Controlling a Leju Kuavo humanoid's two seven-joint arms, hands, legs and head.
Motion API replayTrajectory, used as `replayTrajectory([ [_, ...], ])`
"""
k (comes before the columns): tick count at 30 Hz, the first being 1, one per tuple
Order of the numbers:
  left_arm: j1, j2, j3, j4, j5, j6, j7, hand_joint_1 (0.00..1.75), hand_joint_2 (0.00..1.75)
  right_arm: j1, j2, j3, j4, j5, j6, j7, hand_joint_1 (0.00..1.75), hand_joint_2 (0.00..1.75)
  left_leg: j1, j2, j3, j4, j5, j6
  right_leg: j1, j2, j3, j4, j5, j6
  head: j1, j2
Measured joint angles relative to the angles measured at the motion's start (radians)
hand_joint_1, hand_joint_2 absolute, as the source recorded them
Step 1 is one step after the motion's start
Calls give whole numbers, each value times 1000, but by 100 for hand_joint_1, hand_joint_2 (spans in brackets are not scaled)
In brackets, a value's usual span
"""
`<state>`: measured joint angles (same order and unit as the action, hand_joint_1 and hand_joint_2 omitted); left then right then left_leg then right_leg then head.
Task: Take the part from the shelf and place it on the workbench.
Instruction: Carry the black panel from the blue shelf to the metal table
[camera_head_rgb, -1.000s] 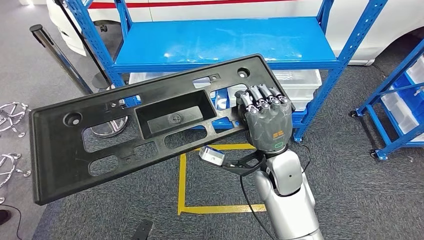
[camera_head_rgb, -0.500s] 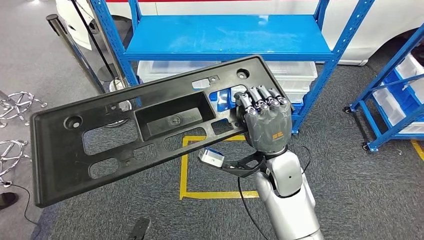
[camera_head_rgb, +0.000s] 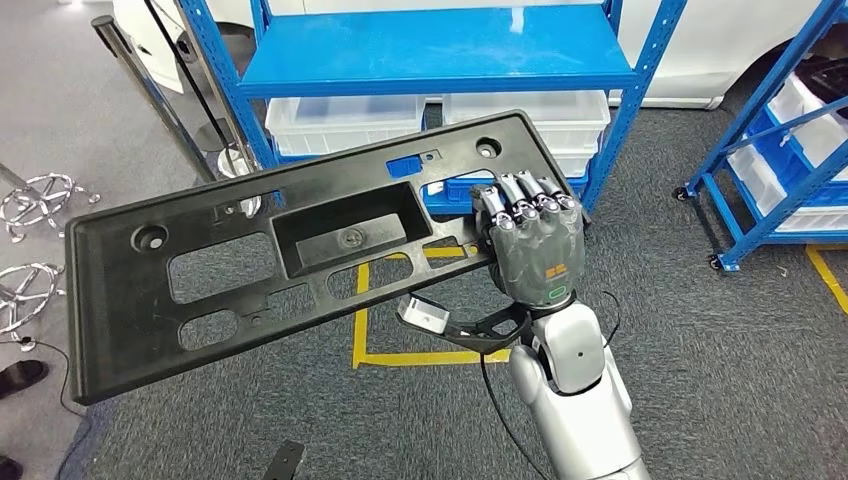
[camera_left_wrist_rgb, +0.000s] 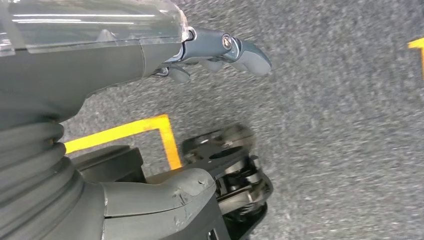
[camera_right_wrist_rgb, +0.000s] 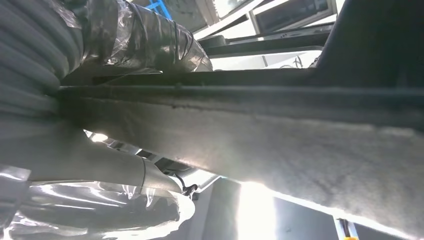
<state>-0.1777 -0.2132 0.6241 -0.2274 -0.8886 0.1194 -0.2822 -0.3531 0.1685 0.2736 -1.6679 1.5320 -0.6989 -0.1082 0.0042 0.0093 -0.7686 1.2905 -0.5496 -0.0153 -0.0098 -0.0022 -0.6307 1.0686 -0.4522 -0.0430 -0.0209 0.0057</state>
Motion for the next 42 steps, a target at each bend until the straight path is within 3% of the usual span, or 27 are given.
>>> replayTrajectory([
  [2, 0, 0, 0, 0, -1, 0, 1, 0, 175, 0, -3, 4, 0, 0, 0, 4, 175, 175, -2, -1, 36, 29, 25, 7, 3, 0, -38, 0, 29, 0, 0, 0],
  [3, -1, 0, 0, 0, -2, 0, 2, 0, 175, 0, -5, 5, 0, 0, 0, 6, 175, 175, -4, -1, 80, -7, 49, 12, 4, 0, -55, 1, 43, 1, 0, 0],
  [4, -4, 1, 0, 0, -2, 0, 2, 0, 175, 0, -7, 6, 0, 0, 0, 7, 175, 175, -8, -2, 140, -71, 57, 19, 3, 1, -68, 1, 56, 3, 0, 0],
  [6, -10, 2, 0, -1, -2, 0, 1, 0, 175, 0, -9, 7, -2, 0, 0, 8, 175, 175, -17, -2, 251, -218, 33, 30, 1, -1, -82, -3, 80, 11, 0, 0],
  [8, -14, 3, 0, -2, -2, 0, 1, 0, 175, -1, -11, 9, -3, 0, 0, 9, 175, 175, -23, -2, 288, -287, 16, 42, -3, -3, -82, -14, 104, 24, 0, 0],
  [10, -14, 2, 0, -2, -2, 0, 2, 0, 175, -1, -13, 12, -3, 0, 0, 9, 175, 175, -22, 0, 278, -305, 48, 55, -5, -3, -83, -22, 111, 35, 0, 0],
  [11, -14, 2, 0, -2, -2, 0, 2, 0, 175, -2, -14, 12, -3, 0, 0, 10, 175, 175, -20, 2, 271, -315, 68, 62, -4, -1, -88, -12, 87, 38, 0, 0],
  [14, -15, 0, -1, -2, -2, -1, 2, 0, 175, -4, -18, 14, -2, 0, 0, 12, 175, 175, -18, 6, 226, -324, 119, 70, -5, 2, -117, 125, -65, 47, 1, 0],
  [15, -15, 0, -1, -2, -2, -1, 3, 0, 175, -3, -20, 15, -2, 0, 0, 12, 175, 175, -18, 6, 206, -323, 133, 69, -6, 2, -122, 183, -92, 51, 1, 0],
  [17, -14, 0, -1, -2, -2, -1, 3, 0, 175, -3, -23, 15, -2, 0, 0, 12, 175, 175, -18, 8, 163, -316, 161, 65, -9, 1, -104, 242, -69, 58, 0, 0],
  [19, -14, -1, -1, -2, -2, -1, 3, 0, 175, -4, -25, 17, -2, 0, 0, 13, 175, 175, -17, 8, 119, -300, 184, 58, -15, 0, -28, 183, -28, 63, 0, 0],
  [21, -14, -1, -1, -2, -2, -1, 3, 0, 175, -5, -26, 20, -2, 0, 0, 13, 175, 175, -17, 7, 84, -277, 200, 47, -13, 1, 68, 57, -61, 60, 0, 0],
  [22, -14, -1, -1, -2, -2, -1, 3, 0, 175, -6, -26, 21, -3, 1, 0, 13, 175, 175, -18, 6, 75, -268, 206, 42, -10, 1, 95, 14, -85, 55, 0, 0],
  [23, -13, -1, -1, -2, -2, -1, 3, 0, 175, -6, -26, 22, -2, 1, 0, 13, 175, 175, -17, 5, 70, -264, 214, 36, -5, 2, 105, -7, -96, 47, 0, 0],
  [25, -11, -2, -1, -2, -2, -1, 3, 0, 175, -8, -26, 23, -2, 1, 0, 14, 175, 175, -11, 4, 65, -262, 223, 24, -3, -1, 92, -10, -82, 29, 0, 0],
  [26, -9, -2, -1, -2, -1, 0, 3, 0, 175, -10, -26, 24, -1, 1, 0, 15, 175, 175, -8, 2, 58, -251, 206, 17, -3, -2, 82, -12, -69, 21, -1, 0],
  [27, -8, -3, -1, -2, -1, 0, 3, 0, 175, -12, -26, 26, 0, 1, 0, 16, 175, 175, -6, 1, 47, -222, 167, 11, -4, -4, 69, -14, -55, 14, -1, 0],
  [29, -7, -3, -1, -2, 0, 1, 4, 0, 175, -14, -26, 29, 1, 1, 0, 18, 175, 175, -1, 0, 20, -113, 54, 1, -4, -5, 37, -15, -26, 7, -1, 0],
  [30, -7, -3, 0, -2, 1, 1, 4, 0, 175, -14, -26, 31, 2, 1, 0, 19, 175, 175, 0, 0, 12, -51, 14, -2, -3, -5, 19, -15, -11, 7, -1, 0],
  [31, -7, -3, 0, -2, 2, 2, 3, 0, 175, -14, -26, 32, 4, 1, 0, 20, 175, 175, 1, -1, 14, -4, -1, -3, -3, -5, 0, -15, 3, 8, -1, 0],
  [33, -7, -3, 0, -2, 4, 2, 3, 0, 175, -14, -26, 34, 8, 2, 0, 22, 175, 175, 1, -1, 58, 8, 29, 0, -3, -5, -39, -14, 33, 11, -1, 0],
  [35, -9, -3, 0, -2, 6, 3, 3, 0, 175, -14, -26, 35, 9, 2, 0, 25, 175, 175, -2, -2, 167, -103, 51, 8, -3, -4, -69, -14, 60, 16, -1, 0],
  [37, -12, -2, 0, -2, 6, 4, 2, 0, 175, -15, -26, 35, 10, 2, 0, 26, 175, 175, -8, -3, 271, -241, 25, 19, -5, -6, -82, -17, 84, 27, -1, 0],
  [38, -14, -2, 0, -2, 6, 4, 2, 0, 175, -15, -26, 37, 10, 2, 0, 26, 175, 175, -12, -3, 295, -281, 12, 25, -6, -7, -83, -21, 97, 33, -1, 0],
  [40, -13, -3, 0, -2, 6, 4, 1, 0, 175, -16, -27, 39, 11, 2, 0, 26, 175, 175, -14, -2, 291, -301, 28, 39, -8, -9, -82, -35, 119, 46, -1, 0],
  [41, -13, -3, 0, -2, 6, 4, 1, 0, 175, -16, -27, 40, 12, 2, 0, 26, 175, 175, -13, 0, 285, -309, 43, 46, -9, -7, -86, -34, 113, 51, 0, 0],
  [42, -13, -4, 0, -2, 6, 4, 1, 0, 175, -16, -27, 40, 12, 2, 0, 26, 175, 175, -12, 3, 276, -316, 61, 56, -9, -6, -95, -18, 85, 54, 0, 0],
])
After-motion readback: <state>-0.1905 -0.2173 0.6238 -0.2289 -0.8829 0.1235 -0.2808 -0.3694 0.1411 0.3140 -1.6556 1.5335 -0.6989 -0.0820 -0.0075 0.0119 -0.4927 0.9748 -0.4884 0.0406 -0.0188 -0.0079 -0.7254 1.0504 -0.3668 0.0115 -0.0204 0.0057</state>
